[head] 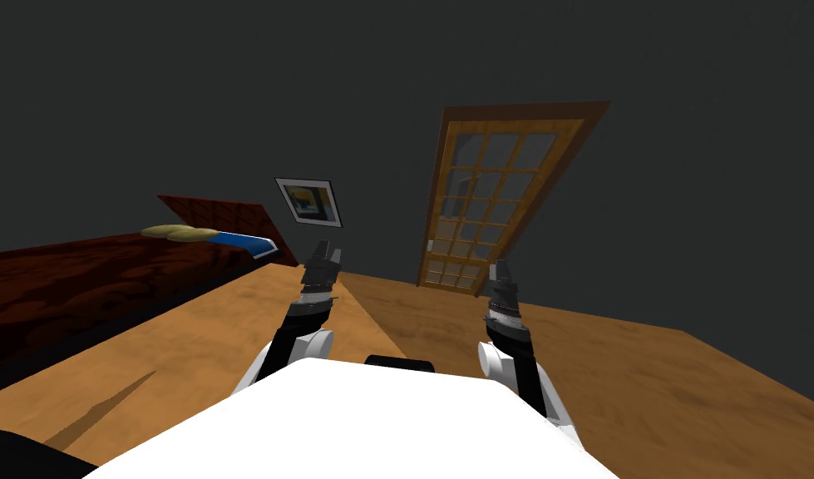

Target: Pull the door open

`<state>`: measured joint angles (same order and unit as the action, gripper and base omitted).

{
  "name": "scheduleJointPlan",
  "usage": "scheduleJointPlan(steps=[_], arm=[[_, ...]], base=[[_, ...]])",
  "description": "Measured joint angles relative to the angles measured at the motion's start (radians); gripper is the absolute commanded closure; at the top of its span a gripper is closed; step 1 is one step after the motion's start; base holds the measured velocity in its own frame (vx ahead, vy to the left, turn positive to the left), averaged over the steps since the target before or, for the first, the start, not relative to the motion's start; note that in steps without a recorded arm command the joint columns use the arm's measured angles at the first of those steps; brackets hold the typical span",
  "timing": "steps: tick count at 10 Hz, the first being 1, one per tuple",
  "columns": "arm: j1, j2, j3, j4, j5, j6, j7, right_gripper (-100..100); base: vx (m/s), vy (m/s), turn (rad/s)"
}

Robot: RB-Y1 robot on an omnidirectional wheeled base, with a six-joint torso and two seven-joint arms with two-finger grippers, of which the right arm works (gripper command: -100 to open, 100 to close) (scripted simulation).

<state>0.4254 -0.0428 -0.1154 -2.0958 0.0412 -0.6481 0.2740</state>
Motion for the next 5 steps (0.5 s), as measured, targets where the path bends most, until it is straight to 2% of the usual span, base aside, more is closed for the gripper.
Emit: scheduleJointPlan(steps=[3, 5], arm=[[-0.023, -0.014, -0.014, 0.062, 0.015, -0.006, 0.037, -100], [-0.026, -0.020, -0.019, 0.096, 0.027, -0.016, 0.062, -100]], base=[[0.099, 0.021, -0.014], [0.091, 0.022, -0.016]])
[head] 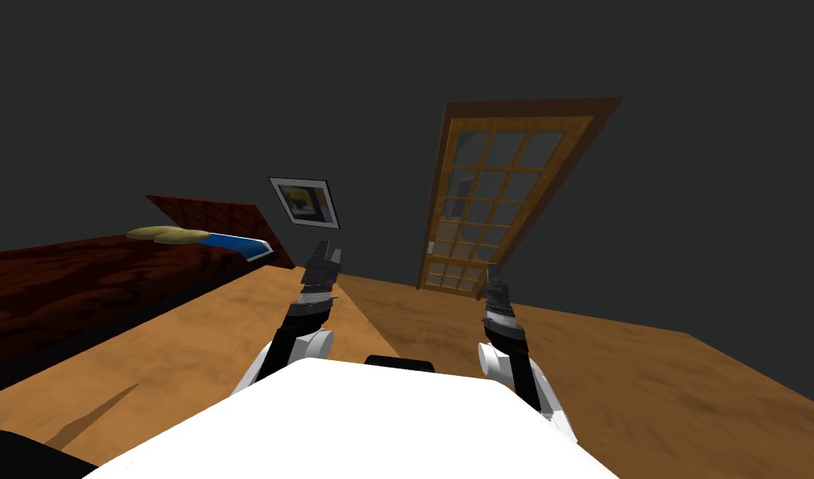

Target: Pull the door open

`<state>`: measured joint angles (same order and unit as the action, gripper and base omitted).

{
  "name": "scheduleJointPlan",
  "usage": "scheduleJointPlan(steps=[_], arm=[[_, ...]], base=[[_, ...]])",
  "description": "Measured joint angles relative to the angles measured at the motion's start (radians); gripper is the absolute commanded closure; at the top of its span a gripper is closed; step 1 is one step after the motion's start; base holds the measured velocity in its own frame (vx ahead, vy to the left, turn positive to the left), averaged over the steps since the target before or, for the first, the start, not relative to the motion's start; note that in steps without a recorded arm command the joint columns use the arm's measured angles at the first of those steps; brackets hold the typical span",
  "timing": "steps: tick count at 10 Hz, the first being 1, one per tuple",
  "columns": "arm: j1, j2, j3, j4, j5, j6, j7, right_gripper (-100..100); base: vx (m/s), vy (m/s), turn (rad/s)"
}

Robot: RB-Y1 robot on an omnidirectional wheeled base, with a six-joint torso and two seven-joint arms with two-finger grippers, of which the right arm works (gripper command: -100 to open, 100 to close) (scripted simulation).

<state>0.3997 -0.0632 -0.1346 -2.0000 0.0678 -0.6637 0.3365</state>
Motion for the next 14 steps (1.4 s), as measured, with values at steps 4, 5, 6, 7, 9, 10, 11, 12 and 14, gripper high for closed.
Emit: scheduleJointPlan(steps=[4, 5, 6, 7, 9, 10, 11, 12, 14], arm=[[-0.021, -0.007, -0.009, 0.087, 0.028, -0.021, 0.061, -100], [-0.027, -0.012, -0.013, 0.103, 0.034, -0.020, 0.074, -100], [-0.035, -0.014, -0.017, 0.128, 0.040, -0.024, 0.089, -100], [-0.044, -0.015, -0.019, 0.156, 0.048, -0.031, 0.106, -100], [-0.053, -0.020, -0.027, 0.198, 0.061, -0.040, 0.137, -100], [-0.060, -0.020, -0.028, 0.222, 0.069, -0.045, 0.153, -100], [-0.069, -0.024, -0.033, 0.248, 0.075, -0.050, 0.169, -100], [-0.074, -0.028, -0.038, 0.269, 0.081, -0.054, 0.183, -100], [-0.086, -0.035, -0.047, 0.318, 0.094, -0.065, 0.212, -100]], base=[[0.103, 0.014, -0.016], [0.090, 0.010, -0.016], [0.098, 0.017, -0.017], [0.102, 0.020, -0.020], [0.105, 0.014, -0.014], [0.094, 0.022, -0.016], [0.098, 0.033, -0.017], [0.091, 0.029, -0.021], [0.097, 0.019, -0.018]])
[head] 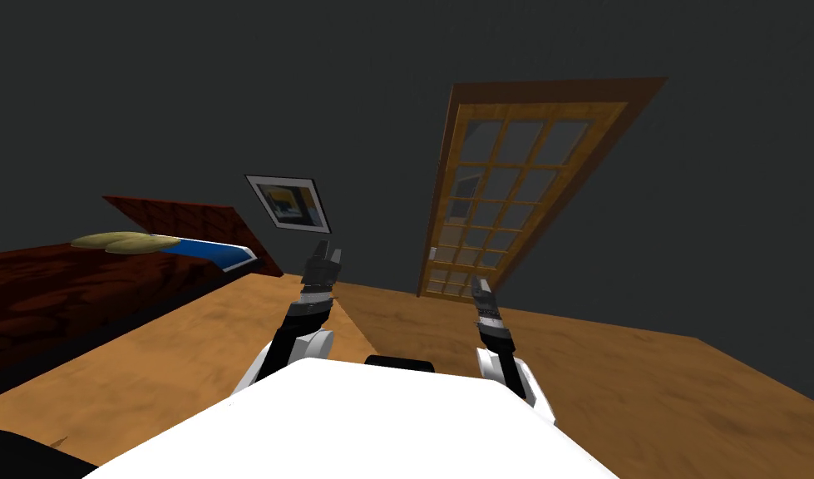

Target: Pull the door open

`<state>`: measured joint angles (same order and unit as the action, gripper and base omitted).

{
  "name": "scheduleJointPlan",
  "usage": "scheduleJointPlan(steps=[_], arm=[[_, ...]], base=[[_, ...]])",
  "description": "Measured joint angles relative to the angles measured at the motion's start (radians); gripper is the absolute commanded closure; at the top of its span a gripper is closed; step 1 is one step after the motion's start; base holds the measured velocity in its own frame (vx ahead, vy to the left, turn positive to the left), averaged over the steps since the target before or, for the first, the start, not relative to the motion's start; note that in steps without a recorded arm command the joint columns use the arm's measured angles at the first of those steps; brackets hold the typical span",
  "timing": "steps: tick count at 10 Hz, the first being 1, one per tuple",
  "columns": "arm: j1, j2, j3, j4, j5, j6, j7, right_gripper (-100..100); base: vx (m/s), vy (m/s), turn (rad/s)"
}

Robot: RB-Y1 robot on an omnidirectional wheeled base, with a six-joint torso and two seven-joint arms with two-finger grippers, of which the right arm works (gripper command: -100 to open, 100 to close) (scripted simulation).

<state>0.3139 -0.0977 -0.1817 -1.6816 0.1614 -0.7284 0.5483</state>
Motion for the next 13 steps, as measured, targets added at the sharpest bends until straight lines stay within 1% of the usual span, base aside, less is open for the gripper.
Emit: scheduleJointPlan(steps=[1, 3, 6, 7, 9, 11, 12, 13], arm=[[-0.010, 0.002, -0.002, 0.028, 0.009, -0.006, 0.019, -100], [-0.023, -0.003, -0.009, 0.069, 0.022, -0.010, 0.050, -100], [-0.044, -0.008, -0.021, 0.148, 0.043, -0.029, 0.098, -100], [-0.048, -0.007, -0.023, 0.170, 0.051, -0.035, 0.115, -100], [-0.066, -0.011, -0.032, 0.223, 0.064, -0.045, 0.148, -100], [-0.071, -0.009, -0.036, 0.257, 0.080, -0.049, 0.179, -100], [-0.078, -0.014, -0.041, 0.286, 0.085, -0.057, 0.193, -100], [-0.086, -0.014, -0.045, 0.313, 0.092, -0.064, 0.209, -100]], base=[[0.098, 0.011, -0.016], [0.109, 0.018, -0.016], [0.098, 0.025, -0.018], [0.111, 0.025, -0.019], [0.086, 0.021, -0.016], [0.098, 0.022, -0.017], [0.100, 0.027, -0.016], [0.094, 0.032, -0.016]])
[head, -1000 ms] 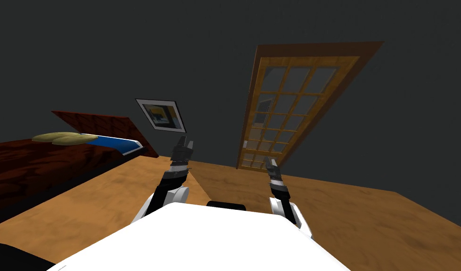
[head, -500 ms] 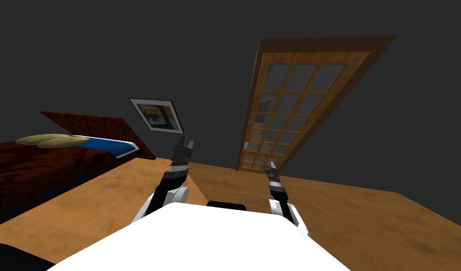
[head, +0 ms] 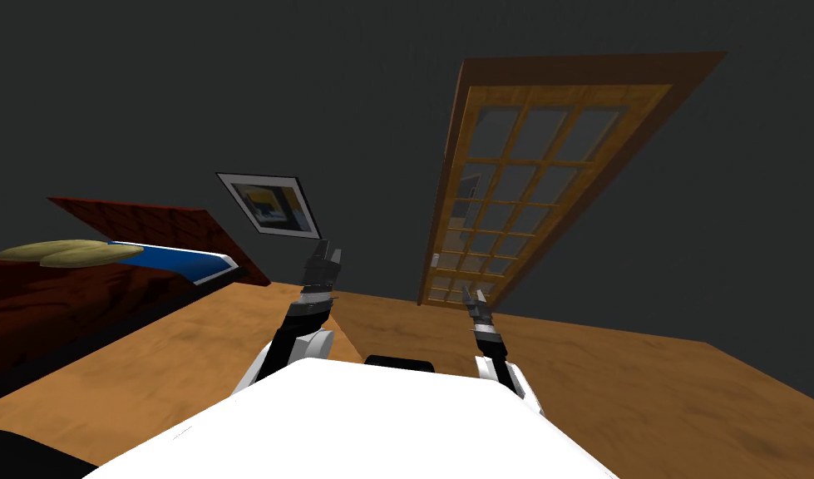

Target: Pull the door open

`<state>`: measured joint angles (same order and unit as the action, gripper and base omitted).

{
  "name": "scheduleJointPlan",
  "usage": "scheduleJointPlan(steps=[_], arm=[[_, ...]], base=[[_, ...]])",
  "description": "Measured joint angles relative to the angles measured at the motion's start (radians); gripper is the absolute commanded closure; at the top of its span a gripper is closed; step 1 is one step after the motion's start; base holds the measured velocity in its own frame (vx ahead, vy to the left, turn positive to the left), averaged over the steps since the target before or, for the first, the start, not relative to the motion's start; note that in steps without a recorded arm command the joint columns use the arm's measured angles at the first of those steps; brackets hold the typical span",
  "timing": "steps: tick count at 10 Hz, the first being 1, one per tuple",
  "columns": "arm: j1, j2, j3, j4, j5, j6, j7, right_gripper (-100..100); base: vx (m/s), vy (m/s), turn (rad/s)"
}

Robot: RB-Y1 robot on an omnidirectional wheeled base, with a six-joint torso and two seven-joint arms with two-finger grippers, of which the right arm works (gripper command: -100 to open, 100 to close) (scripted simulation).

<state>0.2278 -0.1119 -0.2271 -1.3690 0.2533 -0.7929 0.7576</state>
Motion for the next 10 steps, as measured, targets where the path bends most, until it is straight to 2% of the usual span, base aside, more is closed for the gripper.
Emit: scheduleJointPlan(steps=[3, 8, 10], arm=[[-0.015, 0.001, -0.008, 0.055, 0.022, -0.004, 0.046, -100], [-0.057, -0.007, -0.028, 0.185, 0.052, -0.034, 0.120, -100], [-0.069, -0.004, -0.036, 0.243, 0.070, -0.048, 0.162, -100]], base=[[0.095, 0.019, -0.017], [0.105, 0.025, -0.018], [0.145, 0.029, -0.020]])
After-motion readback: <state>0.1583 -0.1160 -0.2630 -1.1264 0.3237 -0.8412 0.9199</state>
